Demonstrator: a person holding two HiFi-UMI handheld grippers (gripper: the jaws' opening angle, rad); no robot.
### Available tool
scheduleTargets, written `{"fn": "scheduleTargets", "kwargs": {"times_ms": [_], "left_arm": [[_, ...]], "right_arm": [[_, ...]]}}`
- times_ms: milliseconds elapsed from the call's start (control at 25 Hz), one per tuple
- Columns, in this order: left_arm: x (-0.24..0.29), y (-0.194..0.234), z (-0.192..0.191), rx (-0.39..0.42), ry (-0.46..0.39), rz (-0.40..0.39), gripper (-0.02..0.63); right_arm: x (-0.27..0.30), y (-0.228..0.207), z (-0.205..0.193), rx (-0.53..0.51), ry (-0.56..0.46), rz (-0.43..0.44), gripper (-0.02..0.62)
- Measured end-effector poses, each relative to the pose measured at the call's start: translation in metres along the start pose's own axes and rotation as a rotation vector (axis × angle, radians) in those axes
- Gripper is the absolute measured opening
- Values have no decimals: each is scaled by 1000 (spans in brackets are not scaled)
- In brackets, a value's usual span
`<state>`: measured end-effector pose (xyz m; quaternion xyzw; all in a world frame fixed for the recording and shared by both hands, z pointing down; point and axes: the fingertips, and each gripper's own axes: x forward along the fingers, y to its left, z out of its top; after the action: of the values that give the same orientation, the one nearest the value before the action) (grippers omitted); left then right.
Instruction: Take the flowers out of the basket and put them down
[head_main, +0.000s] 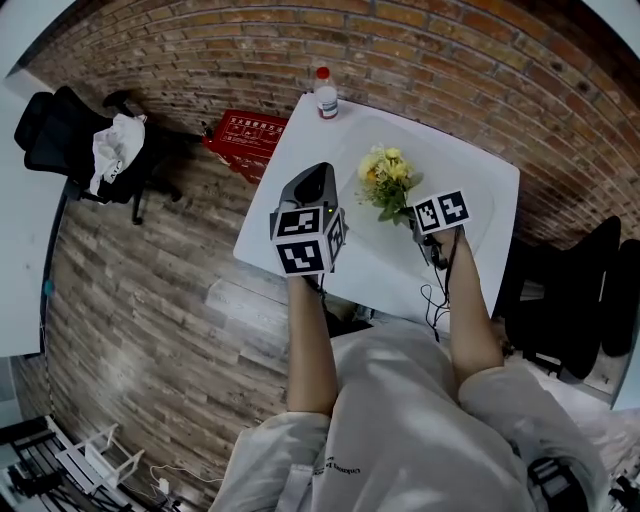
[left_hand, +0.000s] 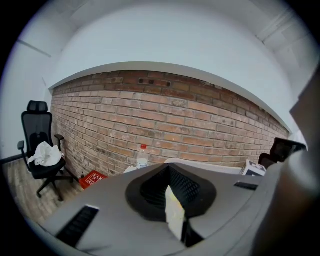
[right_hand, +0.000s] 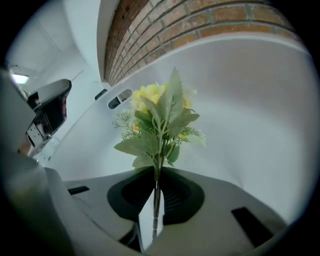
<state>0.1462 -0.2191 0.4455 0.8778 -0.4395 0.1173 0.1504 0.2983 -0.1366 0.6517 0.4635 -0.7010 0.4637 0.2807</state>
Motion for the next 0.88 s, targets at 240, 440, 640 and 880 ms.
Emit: {"fn": "scheduleTargets", "kwargs": {"times_ms": [240, 440, 640, 880], "left_arm": [[2, 1, 7, 74, -11, -43, 25], [-1, -12, 19, 101, -20, -101, 25], [-3, -13, 16, 143, -1, -174, 25], [-10, 1, 9, 130, 19, -225, 25]], "right_arm": [[-35, 24, 28, 22, -190, -1, 64], [-68, 47, 47, -14, -326, -39, 64], [-108, 57, 68, -24, -497, -179, 66], [-142, 69, 77, -9, -575, -280, 66]]}}
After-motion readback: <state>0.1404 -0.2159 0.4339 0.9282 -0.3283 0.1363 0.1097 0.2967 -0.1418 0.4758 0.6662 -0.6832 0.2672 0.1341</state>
